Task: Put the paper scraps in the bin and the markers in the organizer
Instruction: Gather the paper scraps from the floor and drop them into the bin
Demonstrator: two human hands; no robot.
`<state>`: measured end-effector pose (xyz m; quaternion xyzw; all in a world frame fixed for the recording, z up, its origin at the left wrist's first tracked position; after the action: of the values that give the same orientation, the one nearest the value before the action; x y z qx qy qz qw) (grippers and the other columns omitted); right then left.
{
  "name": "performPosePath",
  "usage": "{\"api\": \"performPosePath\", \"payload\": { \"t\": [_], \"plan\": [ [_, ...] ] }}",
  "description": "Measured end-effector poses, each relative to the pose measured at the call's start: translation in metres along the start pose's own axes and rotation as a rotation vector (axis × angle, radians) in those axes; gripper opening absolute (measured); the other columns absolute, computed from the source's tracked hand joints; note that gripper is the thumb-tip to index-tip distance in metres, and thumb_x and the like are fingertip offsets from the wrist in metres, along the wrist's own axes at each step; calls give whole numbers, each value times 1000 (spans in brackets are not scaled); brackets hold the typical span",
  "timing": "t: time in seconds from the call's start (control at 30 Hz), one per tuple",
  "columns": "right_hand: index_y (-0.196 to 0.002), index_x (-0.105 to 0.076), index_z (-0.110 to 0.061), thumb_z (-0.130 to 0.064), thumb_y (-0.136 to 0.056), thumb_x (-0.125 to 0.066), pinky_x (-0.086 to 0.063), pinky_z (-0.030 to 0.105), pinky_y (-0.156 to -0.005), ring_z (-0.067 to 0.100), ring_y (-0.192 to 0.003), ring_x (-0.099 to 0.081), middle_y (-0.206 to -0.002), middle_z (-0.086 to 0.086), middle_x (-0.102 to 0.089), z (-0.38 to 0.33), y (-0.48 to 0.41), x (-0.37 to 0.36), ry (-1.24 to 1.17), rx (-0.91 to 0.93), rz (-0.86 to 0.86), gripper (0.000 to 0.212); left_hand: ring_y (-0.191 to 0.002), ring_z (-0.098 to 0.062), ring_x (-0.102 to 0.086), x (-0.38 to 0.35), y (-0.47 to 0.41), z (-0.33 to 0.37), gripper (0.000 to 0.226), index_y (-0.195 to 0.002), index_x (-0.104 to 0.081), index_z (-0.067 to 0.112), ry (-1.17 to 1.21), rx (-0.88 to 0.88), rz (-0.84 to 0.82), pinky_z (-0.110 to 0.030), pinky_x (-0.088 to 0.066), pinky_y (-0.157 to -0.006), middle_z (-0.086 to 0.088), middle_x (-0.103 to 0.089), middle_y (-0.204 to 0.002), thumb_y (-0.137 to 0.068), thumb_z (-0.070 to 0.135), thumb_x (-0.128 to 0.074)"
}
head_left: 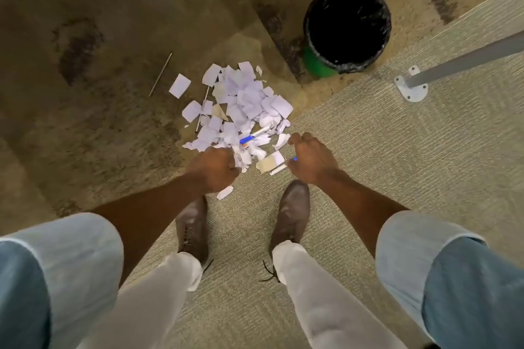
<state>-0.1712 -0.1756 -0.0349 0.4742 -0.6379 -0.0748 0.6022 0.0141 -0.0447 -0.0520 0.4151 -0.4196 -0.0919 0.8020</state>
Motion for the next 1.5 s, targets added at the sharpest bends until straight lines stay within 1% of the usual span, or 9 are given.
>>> {"api": "performPosePath", "payload": {
  "t": [0.3, 0.47, 0.6, 0.83, 1.0, 1.13, 1.27, 1.4, 1.5],
  "plan": [
    [-138, -48, -14, -41, -87, -78, -51, 44, -99, 38, -121, -60, -132, 18, -59, 18, -89, -78, -41, -76, -51, 65, -103, -30, -65, -66, -66, -31, 21, -93, -55, 27, -24, 14, -102, -41, -56, -87, -7, -68, -110, -92, 45, -64],
    [-136, -50, -16, -37, -89, -78, -52, 43, -98, 35, -119, -61, -131, 15, -58, 9, -91, -76, -52, -40, -50, 59, -90, -22, -64, -65, -57, -35, 22, -96, -61, 25, -30, 36, -95, -38, -57, -80, -1, -69, -101, -93, 47, -60],
    [-135, -50, -16, -33, -90, -77, -53, 45, -98, 37, -118, -61, -130, 15, -57, 6, -84, -62, -27, 19, -39, 55, -94, -24, -63, -59, -50, -27, 21, -95, -59, 26, -33, 47, -77, -37, -55, -78, -1, -67, -103, -91, 46, -60],
    [-138, -51, -19, -29, -88, -79, -53, 45, -98, 37, -115, -63, -129, 15, -57, 41, -124, -42, 50, 49, 23, 59, -112, -28, -59, -49, -121, -6, 36, -120, -60, 18, -195, -71, 3, -42, -55, -91, -6, -61, -123, -91, 36, -68],
    [-147, -44, -26, -34, -85, -83, -55, 45, -98, 37, -117, -62, -137, 13, -53, 61, -173, -63, 89, 112, 47, 74, -134, -33, -46, -41, -188, -15, 71, -137, -45, 15, -326, -121, 160, -50, -55, -93, -12, -46, -141, -82, 38, -82],
    [-159, -28, -38, -30, -83, -86, -54, 47, -103, 35, -132, -55, -163, 11, -31, 66, -203, -91, 144, 176, 27, 96, -153, -41, -26, -44, -228, -24, 110, -158, -20, 21, -497, -164, 225, -52, -55, -98, -16, -15, -169, -75, 42, -89],
    [-161, -20, -40, -29, -83, -85, -58, 51, -95, 37, -143, -37, -170, 9, -14, 73, -223, -115, 251, 239, 86, 102, -158, -42, -10, -49, -253, -17, 134, -164, 2, 28, -520, -332, 275, -50, -54, -102, -14, 15, -172, -71, 30, -94],
    [-160, -21, -43, -46, -84, -80, -62, 46, -78, 33, -140, -31, -169, 7, -16, 74, -237, -127, 312, 258, 201, 96, -158, -41, -12, -52, -268, -7, 129, -164, 5, 33, -489, -341, 246, -51, -53, -106, -9, 18, -172, -78, 25, -90],
    [-156, -32, -40, -40, -84, -78, -61, 45, -76, 32, -138, -33, -165, 6, -25, 71, -242, -128, 285, 243, 253, 86, -155, -41, -20, -55, -269, -2, 105, -163, -20, 26, -532, -347, 249, -51, -50, -109, -12, -3, -173, -81, 28, -86]
  ]
}}
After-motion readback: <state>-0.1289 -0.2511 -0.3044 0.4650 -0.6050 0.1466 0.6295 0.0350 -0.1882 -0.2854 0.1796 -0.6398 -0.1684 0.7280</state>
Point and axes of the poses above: each hand's wrist, its own y-axis away from the middle knuckle, its own x-axis out of the back of the hand, z = x × y, the point moved 7 cm from there along -y, towards the middle knuckle
